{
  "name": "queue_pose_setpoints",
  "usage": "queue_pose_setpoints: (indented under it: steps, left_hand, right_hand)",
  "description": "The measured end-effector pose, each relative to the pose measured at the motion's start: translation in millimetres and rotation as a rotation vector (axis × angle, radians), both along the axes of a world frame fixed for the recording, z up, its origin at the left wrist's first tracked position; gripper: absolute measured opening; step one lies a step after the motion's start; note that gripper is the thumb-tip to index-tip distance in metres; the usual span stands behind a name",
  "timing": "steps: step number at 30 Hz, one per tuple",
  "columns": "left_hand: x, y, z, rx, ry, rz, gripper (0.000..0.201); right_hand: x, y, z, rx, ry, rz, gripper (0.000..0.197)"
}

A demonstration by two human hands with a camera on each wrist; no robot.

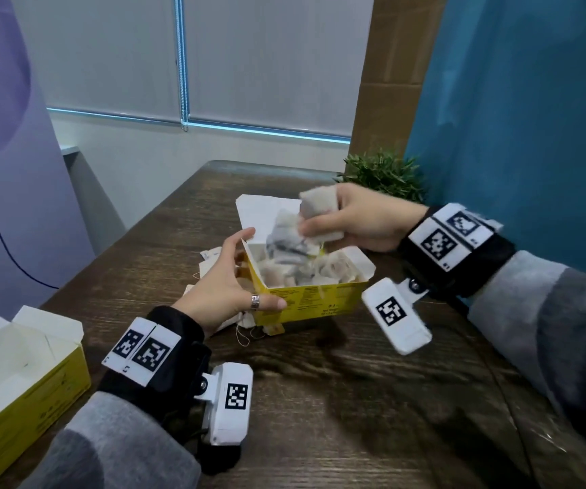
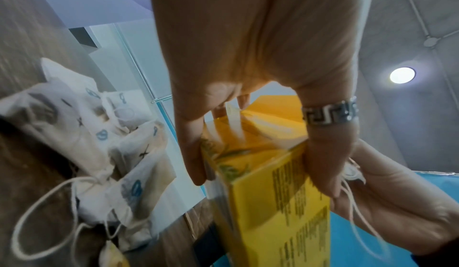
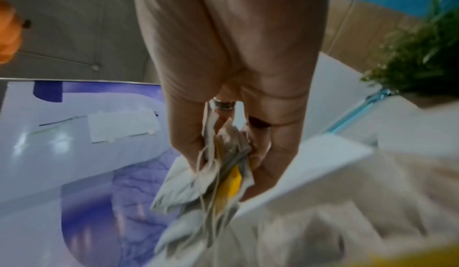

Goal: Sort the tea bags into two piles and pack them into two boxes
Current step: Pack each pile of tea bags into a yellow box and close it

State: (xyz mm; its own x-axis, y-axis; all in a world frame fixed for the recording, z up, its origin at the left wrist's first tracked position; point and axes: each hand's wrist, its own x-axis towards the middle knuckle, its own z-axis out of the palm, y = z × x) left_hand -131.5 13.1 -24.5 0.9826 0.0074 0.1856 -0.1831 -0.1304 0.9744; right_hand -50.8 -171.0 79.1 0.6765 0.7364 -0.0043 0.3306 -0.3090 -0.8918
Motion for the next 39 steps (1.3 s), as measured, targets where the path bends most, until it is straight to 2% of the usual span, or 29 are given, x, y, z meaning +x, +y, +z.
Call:
queue_pose_setpoints:
  steps: [3, 5, 7, 10, 13, 18, 22, 25, 28, 30, 33, 36, 39]
  left_hand:
    - [-2, -2, 2, -0.025, -0.004, -0.031, 0.111]
    - [-4, -2, 3, -0.027, -0.011, -0.039, 0.11]
    - [-3, -2, 3, -0.024, -0.016, -0.036, 0.112]
    - [-3, -2, 3, -0.044, -0.024, -0.039, 0.106]
    - [-2, -2, 4, -0.047, -0.034, -0.035, 0.106]
    - [-2, 1, 3, -0.09, -0.028, -0.047, 0.113]
    - [-4, 3, 5, -0.098, -0.028, -0.05, 0.114]
    - [-5, 3, 5, -0.077, -0.021, -0.057, 0.116]
    - [-5, 2, 6, -0.054, -0.03, -0.046, 0.111]
    - [-4, 2, 6, -0.046, -0.031, -0.043, 0.107]
    - [-4, 3, 5, -0.051, -0.036, -0.057, 0.115]
    - [-4, 3, 5, -0.062, -0.04, -0.062, 0.114]
    - [-4, 2, 4, -0.064, -0.05, -0.055, 0.109]
  right_hand:
    - [-1, 14, -17, -0.143, -0.026, 0.015, 0.015]
    - [0, 15, -20, -0.259, -0.203, -0.02, 0.018]
    - [2, 14, -18, -0.291, -0.34, -0.068, 0.021]
    - [4, 4, -10, -0.206, -0.334, -0.163, 0.018]
    - [7, -6, -2, -0.212, -0.285, -0.193, 0.017]
    - [9, -15, 1, -0.482, -0.388, -0.156, 0.036]
    - [8, -15, -3, -0.644, -0.52, -0.129, 0.042]
    - [11, -17, 1, -0.622, -0.569, -0.134, 0.038]
    - [11, -15, 7, -0.528, -0.75, -0.121, 0.034]
    - [7, -11, 9, -0.537, -0.737, -0.023, 0.03]
    - [2, -6, 3, -0.61, -0.632, 0.065, 0.029]
    - [2, -1, -10, -0.663, -0.63, 0.057, 0.03]
    - [1, -1, -10, -0.622, -0.72, -0.043, 0.028]
